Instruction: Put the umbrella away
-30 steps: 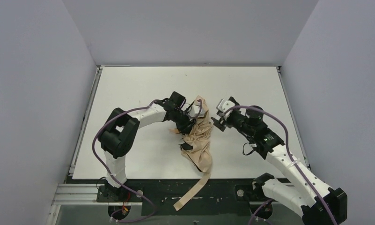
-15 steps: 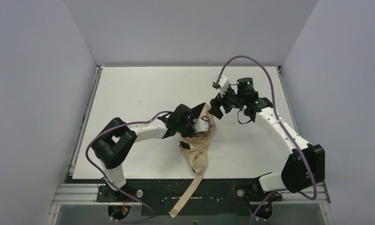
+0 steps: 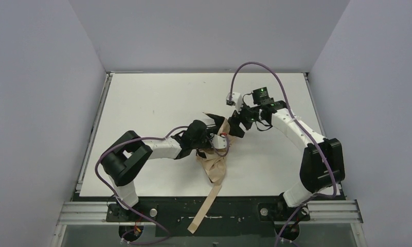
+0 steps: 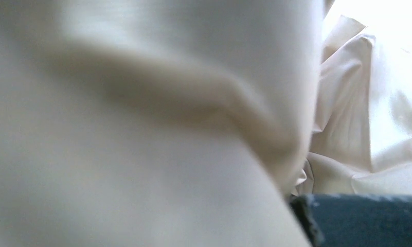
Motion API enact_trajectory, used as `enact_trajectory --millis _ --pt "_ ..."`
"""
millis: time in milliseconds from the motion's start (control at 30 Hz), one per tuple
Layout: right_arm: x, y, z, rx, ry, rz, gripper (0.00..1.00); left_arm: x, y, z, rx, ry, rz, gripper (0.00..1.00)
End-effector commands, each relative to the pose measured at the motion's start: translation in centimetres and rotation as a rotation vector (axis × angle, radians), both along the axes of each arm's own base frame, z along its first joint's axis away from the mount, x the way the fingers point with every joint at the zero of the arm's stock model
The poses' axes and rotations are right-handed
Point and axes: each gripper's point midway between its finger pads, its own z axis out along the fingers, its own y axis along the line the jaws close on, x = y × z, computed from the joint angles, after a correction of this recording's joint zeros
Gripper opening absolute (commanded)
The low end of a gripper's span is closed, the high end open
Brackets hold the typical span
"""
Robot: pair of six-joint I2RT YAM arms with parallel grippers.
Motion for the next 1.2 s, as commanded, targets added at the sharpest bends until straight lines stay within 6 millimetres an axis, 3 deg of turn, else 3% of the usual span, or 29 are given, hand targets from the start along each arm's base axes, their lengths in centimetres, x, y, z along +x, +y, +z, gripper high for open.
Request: enact_trajectory --millis 0,167,467,767,800,867,967,1033,1167 --pt "1.7 0.9 -0.8 -0.031 -0.07 0.047 0.82 0.8 -0.2 0.8 -0.001 -0.089 -0.009 0.0" --pt "3.2 2.3 -3.0 -0.061 -0.071 0.054 0.82 0.3 -0.6 0.6 -0.009 -0.104 -0.027 0.0" --pt "3.4 3.9 -7.7 -0.167 0.003 0.028 0.82 -0.2 -1.3 0.7 -0.025 -0.13 -0.02 0.0" --pt "1.3 4.1 -11.1 -0.249 0.135 0.062 0.79 0.3 -1.6 1.1 -0.053 -0.122 0.03 0.0" --pt "1.2 4.1 -11.4 -0.251 0.152 0.062 0.78 0.3 -1.6 1.2 -0.055 -0.121 0.032 0.04" --pt "0.8 4.2 -12.2 -0.26 0.186 0.072 0.72 0.1 -1.6 1.2 -0.054 -0.117 0.031 0.21" --pt "0.5 4.0 -13.0 -0.277 0.214 0.077 0.58 0.0 -1.3 1.8 -0.062 -0.12 0.044 0.36" --pt "0.4 3.6 -13.2 -0.289 0.231 0.077 0.46 0.0 -1.1 2.9 -0.089 -0.129 0.061 0.44" --pt "0.6 2.9 -13.6 -0.309 0.24 0.068 0.33 -0.1 -0.8 5.1 -0.132 -0.133 0.091 0.52"
